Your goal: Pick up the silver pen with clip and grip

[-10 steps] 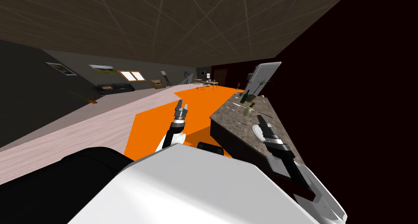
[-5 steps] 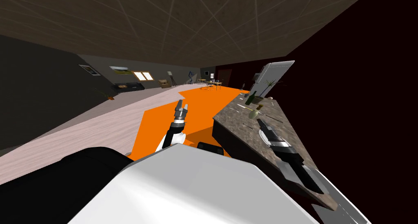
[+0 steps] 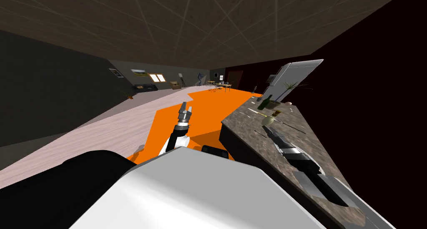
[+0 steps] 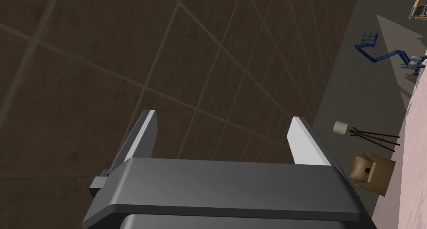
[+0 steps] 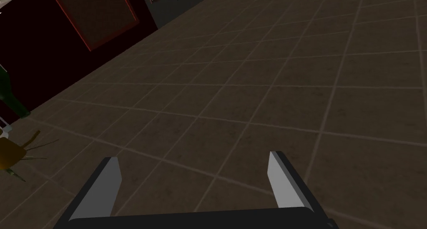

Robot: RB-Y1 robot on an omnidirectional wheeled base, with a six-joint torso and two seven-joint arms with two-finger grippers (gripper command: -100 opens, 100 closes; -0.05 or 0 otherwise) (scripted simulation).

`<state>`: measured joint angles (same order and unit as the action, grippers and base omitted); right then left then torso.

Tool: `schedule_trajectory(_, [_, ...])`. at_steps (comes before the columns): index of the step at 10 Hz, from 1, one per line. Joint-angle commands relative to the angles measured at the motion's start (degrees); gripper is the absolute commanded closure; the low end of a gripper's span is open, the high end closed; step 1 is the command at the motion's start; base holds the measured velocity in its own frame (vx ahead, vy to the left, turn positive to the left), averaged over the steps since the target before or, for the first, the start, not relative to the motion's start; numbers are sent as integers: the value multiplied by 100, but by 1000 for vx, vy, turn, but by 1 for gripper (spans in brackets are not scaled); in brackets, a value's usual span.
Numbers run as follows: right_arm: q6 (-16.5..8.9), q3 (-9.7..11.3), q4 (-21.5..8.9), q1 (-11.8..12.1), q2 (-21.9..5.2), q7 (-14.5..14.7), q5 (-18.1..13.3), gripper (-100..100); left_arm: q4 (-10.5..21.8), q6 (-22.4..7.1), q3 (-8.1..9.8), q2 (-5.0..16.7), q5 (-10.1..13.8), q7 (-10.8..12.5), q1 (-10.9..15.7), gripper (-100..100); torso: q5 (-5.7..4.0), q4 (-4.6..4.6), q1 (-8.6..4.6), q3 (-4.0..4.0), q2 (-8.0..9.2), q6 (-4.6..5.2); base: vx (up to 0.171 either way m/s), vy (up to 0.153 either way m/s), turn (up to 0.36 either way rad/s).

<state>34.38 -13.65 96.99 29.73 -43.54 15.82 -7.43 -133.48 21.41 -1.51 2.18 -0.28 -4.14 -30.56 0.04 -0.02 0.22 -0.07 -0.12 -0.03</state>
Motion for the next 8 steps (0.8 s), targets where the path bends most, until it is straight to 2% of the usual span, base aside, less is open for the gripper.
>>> schedule_trajectory(1, [20, 55, -225, 5, -224, 52, -77, -100, 0, 0, 0, 0, 0, 0, 0, 0, 0, 0, 0, 0, 0, 0, 30, 47, 74])
schedule_trajectory(2, [93, 137, -425, 65, -415, 107, -189, -100, 0, 0, 1, 0, 0, 0, -1, 0, 0, 0, -4, 0, 1, 8, 28, 47, 132])
schedule_trajectory(3, [93, 137, -503, 65, -477, 107, -189, -100, 0, 0, 0, 0, 0, 0, -1, 0, -1, 0, -5, 1, 1, 3, 26, 35, 84])
schedule_trajectory(4, [164, 240, -685, 128, -696, 162, -301, -100, 0, 0, 1, 0, 0, 0, -1, 0, -1, 0, -8, 1, 2, 6, 29, 43, 170])
schedule_trajectory(5, [164, 240, -783, 128, -720, 162, -301, -100, 0, 0, 1, 0, 0, 0, -1, 0, -1, 0, -7, 0, 1, 3, 23, 31, 110])
schedule_trajectory(6, [234, 359, -1011, 191, -958, 216, -411, -100, 0, 0, 1, 0, 0, 0, -1, 0, -2, 1, -10, 2, 4, 7, 27, 40, 192])
schedule_trajectory(7, [234, 359, -1064, 191, -958, 216, -411, -100, 0, 0, 1, 0, 0, 0, -1, 0, -2, 0, -7, 1, 3, 4, 33, 35, 85])
schedule_trajectory(8, [303, 493, -1229, 255, -1188, 268, -519, -100, 0, 0, 1, 0, 0, 0, -1, 0, -1, 1, -8, 1, 2, 7, 42, 52, 169])
